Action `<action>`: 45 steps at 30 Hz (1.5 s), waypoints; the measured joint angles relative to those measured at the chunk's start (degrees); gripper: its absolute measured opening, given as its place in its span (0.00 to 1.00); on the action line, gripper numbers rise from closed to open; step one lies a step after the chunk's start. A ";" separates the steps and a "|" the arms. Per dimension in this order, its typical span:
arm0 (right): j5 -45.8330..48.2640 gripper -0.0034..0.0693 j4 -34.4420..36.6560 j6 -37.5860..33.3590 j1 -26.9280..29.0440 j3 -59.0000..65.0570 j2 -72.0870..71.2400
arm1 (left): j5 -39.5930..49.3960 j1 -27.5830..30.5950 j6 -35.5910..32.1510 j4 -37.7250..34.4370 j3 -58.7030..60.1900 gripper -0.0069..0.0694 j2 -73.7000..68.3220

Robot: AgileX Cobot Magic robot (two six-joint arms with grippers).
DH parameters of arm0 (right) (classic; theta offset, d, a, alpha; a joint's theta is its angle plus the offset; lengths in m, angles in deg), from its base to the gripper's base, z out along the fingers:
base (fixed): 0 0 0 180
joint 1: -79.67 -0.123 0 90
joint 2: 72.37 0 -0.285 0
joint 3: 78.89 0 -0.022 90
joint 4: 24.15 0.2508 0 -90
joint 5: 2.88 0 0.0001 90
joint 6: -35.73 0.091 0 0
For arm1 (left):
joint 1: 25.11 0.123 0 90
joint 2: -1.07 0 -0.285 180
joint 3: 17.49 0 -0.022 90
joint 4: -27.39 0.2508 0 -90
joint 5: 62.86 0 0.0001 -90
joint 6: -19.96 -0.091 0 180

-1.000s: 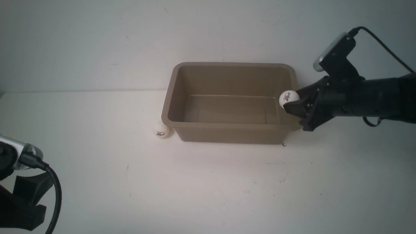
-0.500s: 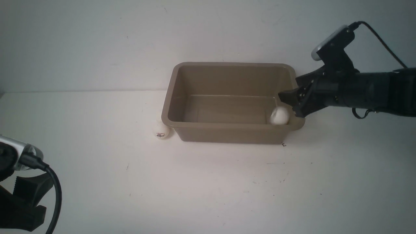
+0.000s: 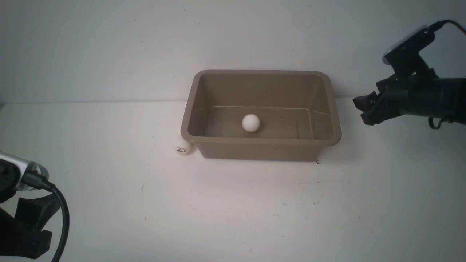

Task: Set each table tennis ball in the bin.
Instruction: Use the right arm to clamp the table tennis ball closest to it

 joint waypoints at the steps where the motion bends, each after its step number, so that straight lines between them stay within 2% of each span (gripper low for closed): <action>1: -0.45 0.68 0.00 -0.20 0.06 0.00 0.40 | 0.00 0.00 0.00 0.00 0.00 0.70 0.00; 7: 2.72 0.68 0.06 -2.83 0.75 0.00 3.62 | 0.00 0.00 0.00 0.00 0.00 0.70 0.00; 14: 6.08 0.64 0.00 -2.59 1.81 -0.07 5.75 | 0.00 0.00 0.00 0.00 0.00 0.70 0.00; 17: 6.70 0.61 -0.52 -0.26 2.00 -0.07 6.46 | 0.00 0.00 0.00 0.00 0.00 0.70 0.00; 24: 12.42 0.57 -3.33 13.12 2.00 -0.07 4.48 | 0.00 0.00 0.00 0.00 0.00 0.70 0.00; 30: 14.64 0.57 -5.67 20.53 2.00 -0.07 -2.70 | 0.00 0.00 0.00 0.00 0.00 0.70 0.00; 37: 16.78 0.57 -14.89 27.36 2.00 -0.07 -11.54 | 0.00 0.00 0.00 0.00 0.00 0.70 0.00; 40: 17.26 0.57 -21.88 39.37 2.37 -0.07 -16.21 | 0.00 0.00 0.07 0.00 0.00 0.70 0.00; 41: 17.26 0.57 -22.32 40.15 2.43 -0.07 -16.21 | 0.00 0.00 0.07 0.00 0.00 0.70 0.00; 42: 17.74 0.57 -25.86 47.01 3.34 -0.07 -17.56 | 0.00 0.00 0.14 0.00 0.00 0.70 0.00; 45: 20.00 0.57 -31.62 57.83 5.84 -0.07 -18.67 | 0.05 0.00 0.14 -0.24 0.00 0.70 0.00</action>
